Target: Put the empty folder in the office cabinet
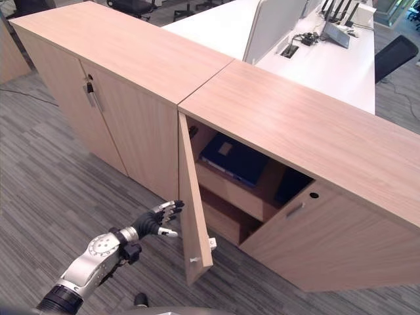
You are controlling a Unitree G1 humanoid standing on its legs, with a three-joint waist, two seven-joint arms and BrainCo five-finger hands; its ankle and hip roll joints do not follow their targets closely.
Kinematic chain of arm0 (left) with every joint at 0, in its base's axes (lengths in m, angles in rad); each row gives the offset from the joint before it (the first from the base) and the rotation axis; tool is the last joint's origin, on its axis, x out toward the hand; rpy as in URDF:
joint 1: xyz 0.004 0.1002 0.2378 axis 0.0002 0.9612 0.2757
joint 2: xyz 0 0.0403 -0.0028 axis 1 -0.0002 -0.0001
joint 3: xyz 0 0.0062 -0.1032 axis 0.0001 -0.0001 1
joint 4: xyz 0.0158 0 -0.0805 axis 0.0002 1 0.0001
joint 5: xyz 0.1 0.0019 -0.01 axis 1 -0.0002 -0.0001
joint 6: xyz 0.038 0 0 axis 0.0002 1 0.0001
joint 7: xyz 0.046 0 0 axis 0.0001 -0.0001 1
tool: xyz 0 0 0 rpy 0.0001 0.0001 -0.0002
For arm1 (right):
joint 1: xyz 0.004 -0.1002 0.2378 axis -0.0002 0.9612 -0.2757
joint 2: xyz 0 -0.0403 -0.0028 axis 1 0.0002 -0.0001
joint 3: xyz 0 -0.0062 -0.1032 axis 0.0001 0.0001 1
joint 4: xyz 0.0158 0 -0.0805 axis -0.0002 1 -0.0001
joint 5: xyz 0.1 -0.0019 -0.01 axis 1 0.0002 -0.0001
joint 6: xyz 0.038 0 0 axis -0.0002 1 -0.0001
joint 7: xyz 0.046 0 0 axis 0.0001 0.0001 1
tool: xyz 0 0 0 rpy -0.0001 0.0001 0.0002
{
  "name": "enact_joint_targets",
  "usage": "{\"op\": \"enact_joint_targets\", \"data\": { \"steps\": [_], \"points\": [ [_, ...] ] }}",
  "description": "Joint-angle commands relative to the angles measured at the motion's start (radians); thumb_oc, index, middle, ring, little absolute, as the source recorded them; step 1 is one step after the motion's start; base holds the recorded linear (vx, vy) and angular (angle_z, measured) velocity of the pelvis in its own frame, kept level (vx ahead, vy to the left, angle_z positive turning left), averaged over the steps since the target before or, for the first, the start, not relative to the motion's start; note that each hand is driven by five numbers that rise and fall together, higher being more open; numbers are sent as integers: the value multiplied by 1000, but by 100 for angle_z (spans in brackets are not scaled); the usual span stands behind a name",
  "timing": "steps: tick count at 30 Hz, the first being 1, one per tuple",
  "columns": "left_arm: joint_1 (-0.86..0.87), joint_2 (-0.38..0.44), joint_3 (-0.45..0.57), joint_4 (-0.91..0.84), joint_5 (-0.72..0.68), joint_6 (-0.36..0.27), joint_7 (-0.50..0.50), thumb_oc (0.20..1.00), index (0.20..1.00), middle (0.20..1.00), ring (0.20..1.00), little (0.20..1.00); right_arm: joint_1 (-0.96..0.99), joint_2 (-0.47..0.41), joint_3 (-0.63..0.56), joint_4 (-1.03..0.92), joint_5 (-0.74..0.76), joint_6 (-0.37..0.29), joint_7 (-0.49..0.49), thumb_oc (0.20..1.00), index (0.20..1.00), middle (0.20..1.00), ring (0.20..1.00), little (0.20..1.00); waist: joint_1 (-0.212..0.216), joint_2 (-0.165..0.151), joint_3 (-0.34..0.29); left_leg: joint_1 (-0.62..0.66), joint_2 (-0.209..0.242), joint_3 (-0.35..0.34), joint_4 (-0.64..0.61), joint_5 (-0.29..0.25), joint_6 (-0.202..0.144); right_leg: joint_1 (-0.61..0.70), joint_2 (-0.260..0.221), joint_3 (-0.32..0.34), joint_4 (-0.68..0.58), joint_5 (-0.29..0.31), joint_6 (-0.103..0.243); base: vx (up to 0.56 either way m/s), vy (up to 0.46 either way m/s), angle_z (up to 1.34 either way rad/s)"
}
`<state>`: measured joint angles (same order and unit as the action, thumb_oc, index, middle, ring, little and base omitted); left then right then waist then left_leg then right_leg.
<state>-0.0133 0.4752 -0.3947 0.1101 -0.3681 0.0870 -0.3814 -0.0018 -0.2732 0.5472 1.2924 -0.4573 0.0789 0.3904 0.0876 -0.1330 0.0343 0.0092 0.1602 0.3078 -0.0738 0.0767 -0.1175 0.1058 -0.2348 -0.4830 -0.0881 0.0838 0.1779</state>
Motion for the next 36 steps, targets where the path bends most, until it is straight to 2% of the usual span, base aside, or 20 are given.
{"op": "enact_joint_targets", "data": {
  "steps": [1,7,9,12,13,15,17,18,19,21,22,24,26,27,29,30,33,36],
  "points": [
    [-54,-9,-47,-73,-54,-21,-7,1000,1000,1000,1000,1000,-51,-10,32,60,60,35,-28,1000,1000,1000,1000,1000,-4,49,17,-41,72,30,-9,20,-1,41,65,7,1,-102,-17,-32,-190,-4],
    [-109,-37,-122,-59,-59,-8,-16,1000,1000,1000,1000,1000,-93,-4,42,63,129,41,-63,1000,1000,1000,1000,1000,-38,83,23,-23,173,60,-5,86,-44,42,167,45,1,-176,-73,-31,-196,-5],
    [-144,-53,-145,8,-49,-12,-6,1000,1000,1000,1000,1000,-95,-25,61,29,158,14,-48,1000,1000,1000,1000,1000,-66,78,22,-6,199,82,-3,94,-53,36,193,76,1,-181,-86,-19,-190,-18],
    [-209,-81,-146,87,-18,-10,28,1000,1000,1000,1000,1000,-93,-32,56,17,174,18,-62,1000,1000,1000,1000,1000,-94,71,16,22,224,108,9,98,-55,25,222,128,1,-188,-103,-8,-150,-49],
    [-211,-83,-146,90,-18,-11,29,1000,1000,1000,1000,1000,-93,-32,56,17,174,18,-63,1000,1000,1000,1000,1000,-92,72,16,23,225,110,9,98,-56,25,223,130,1,-188,-103,-20,-145,-56],
    [-281,-103,-135,186,34,-21,73,1000,1000,1000,1000,1000,-81,-38,41,26,181,24,-93,1000,1000,1000,1000,1000,-112,58,18,9,235,78,101,70,-44,13,241,188,1,-186,-118,-44,-151,-56],
    [-330,-100,-127,250,104,-27,99,1000,1000,1000,1000,1000,-97,-50,7,54,194,34,-120,1000,1000,1000,1000,1000,-101,52,24,-36,204,-34,141,48,-18,7,248,228,1,-180,-123,-76,-98,-88],
    [-352,-99,-116,282,127,-33,125,1000,1000,1000,1000,1000,-101,-52,0,61,187,41,-122,1000,1000,1000,1000,1000,-96,43,29,-68,172,-91,154,32,14,-5,243,241,1,-160,-127,-110,-83,-112],
    [-367,-88,-100,309,146,-39,148,1000,1000,1000,1000,1000,-99,-59,0,63,179,41,-125,1000,1000,1000,1000,1000,-89,36,32,-93,125,-179,179,-8,35,-10,243,276,1,-151,-127,-112,-64,-126],
    [-390,-81,-67,357,159,-42,188,1000,1000,1000,1000,1000,-108,-70,-5,59,183,42,-135,1000,1000,1000,1000,1000,-76,35,39,-119,29,-319,222,-70,54,-12,250,338,1,-130,-126,-34,-20,-99],
    [-392,-81,-67,358,159,-42,189,1000,1000,1000,1000,1000,-109,-70,-5,59,183,42,-135,1000,1000,1000,1000,1000,-77,34,39,-123,27,-320,222,-68,55,-15,249,337,1,-129,-126,-13,2,-74],
    [-430,-84,-22,432,151,-39,230,1000,1000,1000,1000,1000,-95,-62,-31,53,205,44,-159,1000,1000,1000,1000,1000,-94,53,25,-97,-24,-392,233,-109,61,-5,263,397,1,-122,-125,41,62,-110],
    [-446,-87,-9,469,133,-36,252,1000,1000,1000,1000,1000,-83,-60,-55,49,227,44,-172,1000,1000,1000,1000,1000,-104,61,15,-87,-17,-380,234,-113,55,0,267,405,1,-123,-126,62,94,-87],
    [-476,-90,21,533,125,-28,292,1000,1000,1000,1000,1000,-105,-44,-113,51,305,46,-219,1000,1000,1000,1000,1000,-121,78,-8,-65,-1,-350,218,-111,47,6,263,413,1,-124,-127,71,120,-78],
    [-493,-91,71,593,82,-35,345,1000,1000,1000,1000,1000,-107,-51,-150,38,341,52,-230,1000,1000,1000,1000,1000,-131,87,-20,-25,5,-325,174,-107,43,14,256,420,1,-124,-124,41,186,-57],
    [-499,-75,121,638,62,-44,384,1000,1000,1000,1000,1000,-105,-60,-182,24,382,43,-251,1000,1000,1000,1000,1000,-144,98,-32,10,3,-302,125,-101,40,8,244,424,1,-119,-117,-11,161,-39],
    [-504,-66,135,667,49,-48,394,1000,1000,1000,1000,1000,-107,-59,-194,26,407,43,-255,1000,1000,1000,1000,1000,-146,102,-38,23,2,-292,102,-96,40,4,241,426,1,-117,-113,-18,109,-18],
    [-535,-19,190,757,-23,-61,427,1000,1000,1000,1000,1000,-92,-64,-242,41,462,42,-261,1000,1000,1000,1000,1000,-157,121,-56,56,-18,-275,32,-84,41,-8,222,420,1,-108,-93,-13,142,-8]
  ]
}}
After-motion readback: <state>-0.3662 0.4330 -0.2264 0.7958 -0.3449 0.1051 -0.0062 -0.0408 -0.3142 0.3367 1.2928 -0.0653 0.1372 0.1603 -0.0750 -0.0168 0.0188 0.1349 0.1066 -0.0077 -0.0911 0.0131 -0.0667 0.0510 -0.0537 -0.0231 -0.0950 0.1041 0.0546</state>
